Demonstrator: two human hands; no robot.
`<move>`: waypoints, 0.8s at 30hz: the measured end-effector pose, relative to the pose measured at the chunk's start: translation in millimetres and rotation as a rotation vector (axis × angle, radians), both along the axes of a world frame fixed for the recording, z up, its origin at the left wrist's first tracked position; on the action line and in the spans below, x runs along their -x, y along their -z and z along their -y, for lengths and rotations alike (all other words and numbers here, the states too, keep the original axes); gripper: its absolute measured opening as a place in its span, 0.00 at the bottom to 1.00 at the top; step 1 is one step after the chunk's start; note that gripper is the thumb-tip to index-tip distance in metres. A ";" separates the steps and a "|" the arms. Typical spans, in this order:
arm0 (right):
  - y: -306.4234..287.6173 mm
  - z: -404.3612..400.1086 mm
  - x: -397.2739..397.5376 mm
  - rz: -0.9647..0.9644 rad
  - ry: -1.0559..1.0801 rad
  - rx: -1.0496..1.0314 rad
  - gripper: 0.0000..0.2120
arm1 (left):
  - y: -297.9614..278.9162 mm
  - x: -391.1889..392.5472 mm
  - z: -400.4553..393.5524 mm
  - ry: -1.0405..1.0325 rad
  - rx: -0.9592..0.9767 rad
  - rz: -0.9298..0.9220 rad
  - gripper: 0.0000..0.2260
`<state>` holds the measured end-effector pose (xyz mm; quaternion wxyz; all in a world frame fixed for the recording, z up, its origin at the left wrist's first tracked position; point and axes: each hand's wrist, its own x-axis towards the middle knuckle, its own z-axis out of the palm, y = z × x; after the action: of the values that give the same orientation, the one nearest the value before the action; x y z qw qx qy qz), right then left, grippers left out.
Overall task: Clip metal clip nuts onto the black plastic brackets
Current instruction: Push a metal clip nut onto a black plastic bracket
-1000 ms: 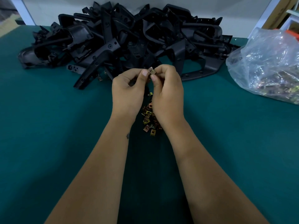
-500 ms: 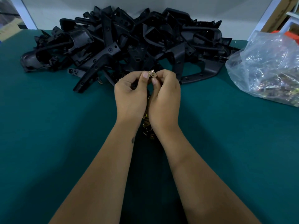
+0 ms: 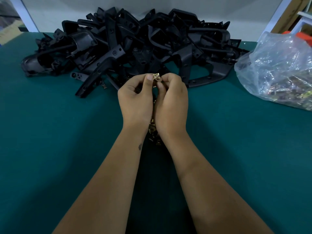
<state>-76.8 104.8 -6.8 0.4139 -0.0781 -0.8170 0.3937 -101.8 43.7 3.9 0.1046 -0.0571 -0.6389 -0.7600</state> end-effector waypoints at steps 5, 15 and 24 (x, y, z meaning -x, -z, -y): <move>0.2 -19.9 1.7 0.013 0.110 0.024 0.04 | 0.3 20.9 23.6 -0.216 -0.056 0.055 0.06; -0.3 -37.0 4.7 0.024 0.131 0.470 0.05 | 2.0 17.8 27.5 0.012 0.278 -0.039 0.08; -2.2 -34.3 6.1 0.026 0.038 0.528 0.07 | 12.0 24.6 32.6 -0.254 1.155 0.318 0.35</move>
<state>-83.0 139.1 -4.6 0.3761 -0.2039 -0.6895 0.5844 -126.4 11.1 -8.1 0.0497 0.0862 -0.9573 -0.2716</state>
